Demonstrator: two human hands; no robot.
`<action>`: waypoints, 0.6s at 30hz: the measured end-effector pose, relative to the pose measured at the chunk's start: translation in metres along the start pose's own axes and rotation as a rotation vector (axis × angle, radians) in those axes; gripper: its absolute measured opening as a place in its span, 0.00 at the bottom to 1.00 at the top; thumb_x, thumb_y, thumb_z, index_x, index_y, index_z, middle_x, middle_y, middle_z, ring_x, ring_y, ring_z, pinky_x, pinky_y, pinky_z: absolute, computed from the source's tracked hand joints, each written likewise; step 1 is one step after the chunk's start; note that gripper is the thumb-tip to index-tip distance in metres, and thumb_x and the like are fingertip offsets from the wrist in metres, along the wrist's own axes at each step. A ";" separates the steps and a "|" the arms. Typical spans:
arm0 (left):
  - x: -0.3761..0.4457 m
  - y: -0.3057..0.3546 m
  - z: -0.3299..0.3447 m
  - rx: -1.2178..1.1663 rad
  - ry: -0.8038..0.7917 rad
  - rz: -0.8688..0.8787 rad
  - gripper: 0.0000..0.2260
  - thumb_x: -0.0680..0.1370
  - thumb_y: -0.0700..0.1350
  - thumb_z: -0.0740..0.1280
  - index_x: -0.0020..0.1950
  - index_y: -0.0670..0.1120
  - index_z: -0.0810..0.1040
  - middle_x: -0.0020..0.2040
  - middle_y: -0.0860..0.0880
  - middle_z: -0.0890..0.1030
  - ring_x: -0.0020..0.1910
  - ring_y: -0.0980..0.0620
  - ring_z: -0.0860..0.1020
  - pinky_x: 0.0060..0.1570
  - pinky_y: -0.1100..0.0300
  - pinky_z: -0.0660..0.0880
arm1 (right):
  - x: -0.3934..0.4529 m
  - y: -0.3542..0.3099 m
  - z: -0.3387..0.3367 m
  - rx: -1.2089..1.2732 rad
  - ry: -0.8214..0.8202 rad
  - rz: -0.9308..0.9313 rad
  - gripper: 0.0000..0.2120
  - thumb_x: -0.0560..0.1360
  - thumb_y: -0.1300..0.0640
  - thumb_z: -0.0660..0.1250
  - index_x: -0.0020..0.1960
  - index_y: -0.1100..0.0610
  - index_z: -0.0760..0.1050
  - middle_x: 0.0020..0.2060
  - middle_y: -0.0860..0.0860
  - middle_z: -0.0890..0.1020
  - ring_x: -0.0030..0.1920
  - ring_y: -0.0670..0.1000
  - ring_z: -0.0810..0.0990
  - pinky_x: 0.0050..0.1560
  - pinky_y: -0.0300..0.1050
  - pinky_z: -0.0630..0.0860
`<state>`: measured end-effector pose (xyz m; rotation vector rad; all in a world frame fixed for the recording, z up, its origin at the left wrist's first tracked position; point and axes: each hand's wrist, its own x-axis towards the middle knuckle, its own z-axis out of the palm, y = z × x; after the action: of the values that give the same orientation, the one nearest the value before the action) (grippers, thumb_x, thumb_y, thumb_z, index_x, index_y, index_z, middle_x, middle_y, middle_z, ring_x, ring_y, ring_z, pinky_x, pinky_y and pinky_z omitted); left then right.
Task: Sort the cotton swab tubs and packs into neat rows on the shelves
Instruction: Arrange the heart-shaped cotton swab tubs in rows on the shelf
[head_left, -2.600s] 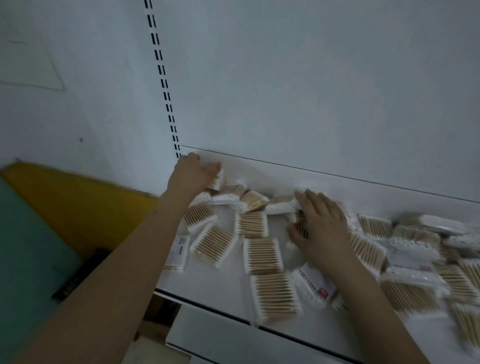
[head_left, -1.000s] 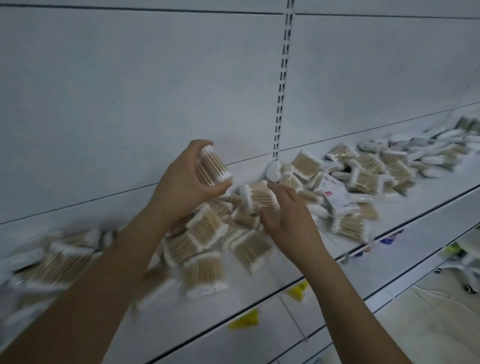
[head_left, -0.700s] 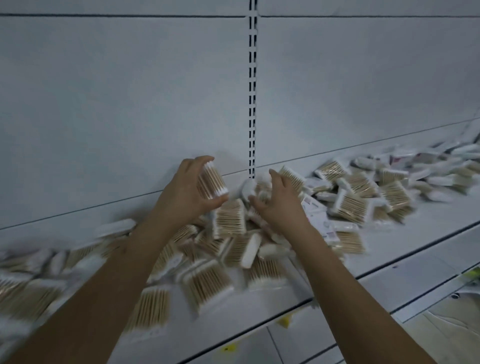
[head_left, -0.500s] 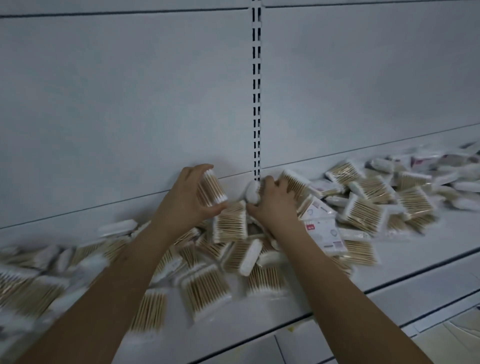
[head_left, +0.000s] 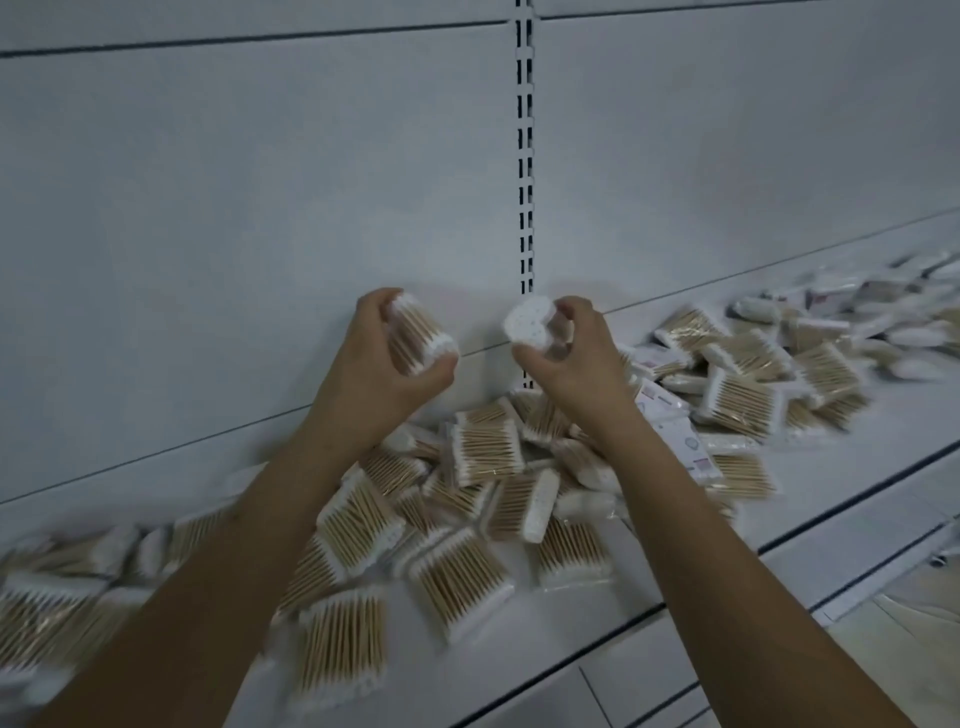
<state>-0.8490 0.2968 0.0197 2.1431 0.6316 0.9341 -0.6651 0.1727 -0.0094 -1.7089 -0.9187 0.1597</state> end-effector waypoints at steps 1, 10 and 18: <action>0.002 0.005 0.000 -0.024 0.002 0.011 0.35 0.66 0.62 0.75 0.68 0.53 0.67 0.60 0.52 0.76 0.52 0.59 0.79 0.48 0.65 0.77 | -0.006 -0.004 -0.007 0.073 0.015 0.004 0.27 0.74 0.50 0.72 0.70 0.51 0.66 0.63 0.47 0.71 0.57 0.45 0.76 0.49 0.23 0.72; 0.006 0.073 0.078 -0.586 -0.297 -0.059 0.30 0.73 0.40 0.76 0.71 0.54 0.68 0.58 0.51 0.79 0.52 0.52 0.84 0.51 0.48 0.82 | -0.073 0.010 -0.095 0.788 0.130 0.339 0.19 0.83 0.54 0.56 0.72 0.54 0.68 0.61 0.58 0.78 0.57 0.58 0.81 0.54 0.53 0.81; 0.004 0.150 0.184 -0.757 -0.415 -0.184 0.32 0.69 0.40 0.76 0.70 0.52 0.68 0.55 0.48 0.79 0.49 0.51 0.84 0.48 0.50 0.83 | -0.120 0.035 -0.217 1.009 0.329 0.407 0.19 0.81 0.52 0.58 0.70 0.58 0.70 0.63 0.60 0.78 0.62 0.63 0.79 0.56 0.55 0.79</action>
<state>-0.6818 0.1294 0.0450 1.4921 0.2039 0.4850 -0.6136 -0.0724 -0.0028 -0.8971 -0.1447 0.4998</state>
